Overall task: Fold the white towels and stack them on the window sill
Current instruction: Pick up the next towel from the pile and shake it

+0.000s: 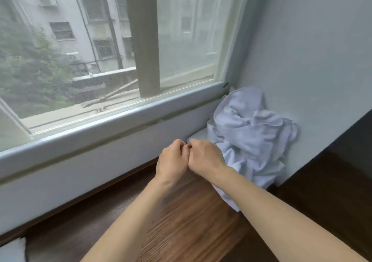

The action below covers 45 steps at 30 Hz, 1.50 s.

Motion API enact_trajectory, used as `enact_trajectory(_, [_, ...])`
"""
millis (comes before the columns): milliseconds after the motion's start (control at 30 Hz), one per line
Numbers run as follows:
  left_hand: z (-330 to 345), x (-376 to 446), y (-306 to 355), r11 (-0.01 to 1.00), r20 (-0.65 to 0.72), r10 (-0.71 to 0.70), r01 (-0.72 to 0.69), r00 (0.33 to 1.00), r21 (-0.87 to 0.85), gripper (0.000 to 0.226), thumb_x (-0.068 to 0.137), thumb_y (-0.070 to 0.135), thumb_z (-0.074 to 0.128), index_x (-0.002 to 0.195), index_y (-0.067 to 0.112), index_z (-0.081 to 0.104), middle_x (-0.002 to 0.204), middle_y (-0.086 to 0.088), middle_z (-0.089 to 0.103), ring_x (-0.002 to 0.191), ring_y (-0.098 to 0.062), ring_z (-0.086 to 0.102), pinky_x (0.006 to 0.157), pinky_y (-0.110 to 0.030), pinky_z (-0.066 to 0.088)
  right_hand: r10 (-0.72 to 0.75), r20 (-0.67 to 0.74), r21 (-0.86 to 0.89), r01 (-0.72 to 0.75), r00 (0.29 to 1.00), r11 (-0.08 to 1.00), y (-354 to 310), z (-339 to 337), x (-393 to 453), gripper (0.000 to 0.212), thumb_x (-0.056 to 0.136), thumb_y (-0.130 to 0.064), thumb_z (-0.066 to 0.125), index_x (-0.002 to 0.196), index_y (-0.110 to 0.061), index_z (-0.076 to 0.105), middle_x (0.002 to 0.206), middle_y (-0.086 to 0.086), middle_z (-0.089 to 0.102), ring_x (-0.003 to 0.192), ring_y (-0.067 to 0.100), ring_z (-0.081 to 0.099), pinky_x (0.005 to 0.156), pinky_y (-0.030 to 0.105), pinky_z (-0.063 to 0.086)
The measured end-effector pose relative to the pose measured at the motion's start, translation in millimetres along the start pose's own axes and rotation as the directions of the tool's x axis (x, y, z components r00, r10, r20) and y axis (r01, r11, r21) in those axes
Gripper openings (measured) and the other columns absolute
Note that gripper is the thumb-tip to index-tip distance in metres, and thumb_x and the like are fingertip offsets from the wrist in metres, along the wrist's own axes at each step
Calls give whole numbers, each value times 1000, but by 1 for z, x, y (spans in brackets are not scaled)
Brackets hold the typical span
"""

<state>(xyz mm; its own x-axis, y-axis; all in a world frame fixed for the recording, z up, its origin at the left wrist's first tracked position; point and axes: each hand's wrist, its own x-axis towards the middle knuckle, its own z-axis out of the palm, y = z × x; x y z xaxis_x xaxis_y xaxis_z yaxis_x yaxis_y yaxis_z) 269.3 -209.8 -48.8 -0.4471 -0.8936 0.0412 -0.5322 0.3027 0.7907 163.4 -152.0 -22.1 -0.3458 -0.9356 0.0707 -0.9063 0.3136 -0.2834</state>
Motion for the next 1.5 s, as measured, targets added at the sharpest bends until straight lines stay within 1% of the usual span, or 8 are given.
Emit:
enact_trajectory(267, [99,60,103,990,132,140,-143,981,18,23,100,26,49,118,19,61,80,2,70,81,-22,66,71,-36,50,239,-144,-8,-242,960,970,162,-64,40,35,92,-5,51,125,-11,58,128,13,59,116,39,61,87,43,49])
enact_trajectory(400, [130,84,112,964,300,111,-176,947,199,56,99,27,47,153,23,34,97,-7,71,94,-30,65,77,-38,50,243,17,-182,-236,970,954,223,-62,56,43,93,-9,57,134,-18,50,136,10,53,119,37,62,82,40,47])
enact_trajectory(533, [145,100,107,905,385,20,-180,923,385,44,96,23,49,139,17,37,90,-6,62,89,-32,57,69,-36,43,143,45,-376,-116,989,919,238,-58,64,41,93,-11,63,132,-18,51,129,11,58,116,32,64,76,37,46])
enact_trajectory(733, [121,101,101,823,250,51,-182,967,539,12,99,21,49,101,10,44,94,-10,57,85,-35,51,67,-37,36,-15,-65,-309,-6,998,951,218,-87,66,21,93,-24,59,110,-17,68,113,8,68,112,34,58,89,40,42])
enact_trajectory(867, [71,96,121,964,-43,205,-194,978,185,14,103,28,49,98,15,45,86,-2,59,81,-31,55,63,-38,40,-90,-246,135,126,965,983,176,-144,58,9,93,-19,59,91,-12,63,81,8,68,85,39,63,73,38,41])
enact_trajectory(1200, [-139,26,214,822,-612,326,-535,721,-193,7,103,20,50,98,19,44,65,7,46,52,-7,44,51,-26,38,-192,-597,431,514,779,742,-2,-275,15,25,99,-36,69,89,-14,62,71,2,63,63,11,53,57,19,41])
enact_trajectory(1333, [-226,-25,212,771,-723,335,-617,604,-159,4,100,17,47,99,15,44,76,8,50,59,4,47,59,-21,40,-408,-242,528,472,880,706,-55,-292,-16,29,82,-36,89,79,-12,72,65,-3,66,57,9,60,55,27,48])
enact_trajectory(1500, [-289,-87,159,890,-742,336,-454,580,48,4,101,16,46,103,13,47,72,11,48,61,-4,47,59,-28,39,-470,340,508,261,815,821,-87,-257,-40,11,85,-7,84,95,-10,82,92,5,83,82,17,79,70,26,61])
